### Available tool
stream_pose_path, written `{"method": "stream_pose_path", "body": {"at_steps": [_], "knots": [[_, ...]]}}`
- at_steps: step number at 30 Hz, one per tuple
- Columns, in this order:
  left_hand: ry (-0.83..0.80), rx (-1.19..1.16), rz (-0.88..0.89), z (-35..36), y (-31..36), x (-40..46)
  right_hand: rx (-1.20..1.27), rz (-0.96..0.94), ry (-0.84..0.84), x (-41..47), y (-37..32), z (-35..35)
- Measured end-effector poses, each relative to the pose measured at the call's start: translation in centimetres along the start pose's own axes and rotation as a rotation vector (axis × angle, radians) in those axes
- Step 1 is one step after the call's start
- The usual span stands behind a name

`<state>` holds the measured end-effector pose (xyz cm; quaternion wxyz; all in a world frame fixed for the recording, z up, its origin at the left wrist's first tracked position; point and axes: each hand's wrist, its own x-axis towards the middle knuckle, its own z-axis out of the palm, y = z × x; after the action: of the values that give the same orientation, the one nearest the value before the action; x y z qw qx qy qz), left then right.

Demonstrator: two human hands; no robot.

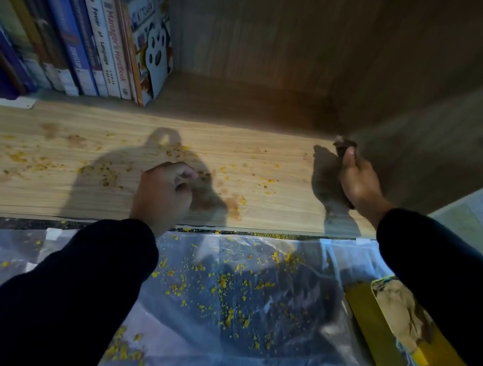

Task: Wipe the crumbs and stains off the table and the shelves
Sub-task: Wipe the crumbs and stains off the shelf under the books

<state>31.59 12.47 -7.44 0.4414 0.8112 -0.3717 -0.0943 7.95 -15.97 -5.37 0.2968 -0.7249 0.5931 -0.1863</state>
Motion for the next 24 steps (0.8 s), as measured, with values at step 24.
{"method": "stream_pose_path", "body": {"at_steps": [24], "knots": [[-0.09, 0.149, 0.03, -0.7, -2.4, 1.1, -0.432, -0.878, -0.675, -10.6, -2.3, 10.4]]}}
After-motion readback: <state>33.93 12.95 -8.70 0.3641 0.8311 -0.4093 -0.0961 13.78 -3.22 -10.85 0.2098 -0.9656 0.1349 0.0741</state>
